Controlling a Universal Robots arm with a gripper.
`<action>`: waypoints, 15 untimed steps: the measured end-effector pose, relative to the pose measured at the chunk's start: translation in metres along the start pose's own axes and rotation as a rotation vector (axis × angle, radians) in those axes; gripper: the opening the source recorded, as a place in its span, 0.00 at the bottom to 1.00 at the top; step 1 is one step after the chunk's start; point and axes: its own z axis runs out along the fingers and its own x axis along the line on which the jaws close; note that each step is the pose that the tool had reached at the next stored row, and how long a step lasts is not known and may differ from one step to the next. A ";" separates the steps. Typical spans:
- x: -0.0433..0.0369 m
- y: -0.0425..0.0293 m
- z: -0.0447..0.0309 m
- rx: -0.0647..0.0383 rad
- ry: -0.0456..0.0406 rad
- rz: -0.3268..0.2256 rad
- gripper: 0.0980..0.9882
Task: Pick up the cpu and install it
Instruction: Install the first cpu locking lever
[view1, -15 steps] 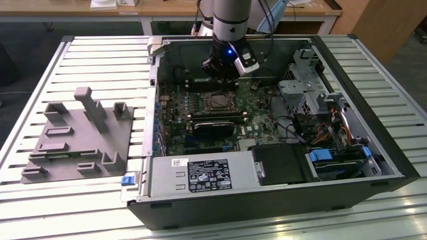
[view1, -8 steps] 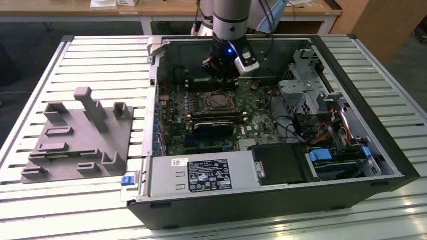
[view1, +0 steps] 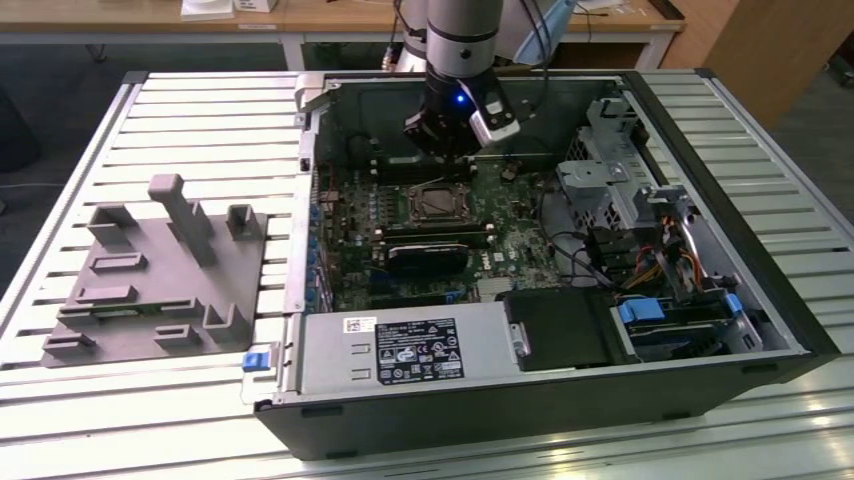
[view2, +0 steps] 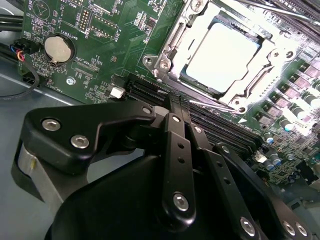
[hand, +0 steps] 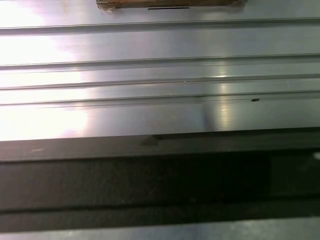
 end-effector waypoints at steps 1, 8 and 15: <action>0.0000 -0.0003 -0.0001 0.000 0.0001 0.000 0.01; 0.0000 -0.0022 -0.0001 0.000 -0.0001 0.000 0.01; 0.0003 -0.0023 0.0008 0.000 -0.0001 0.000 0.01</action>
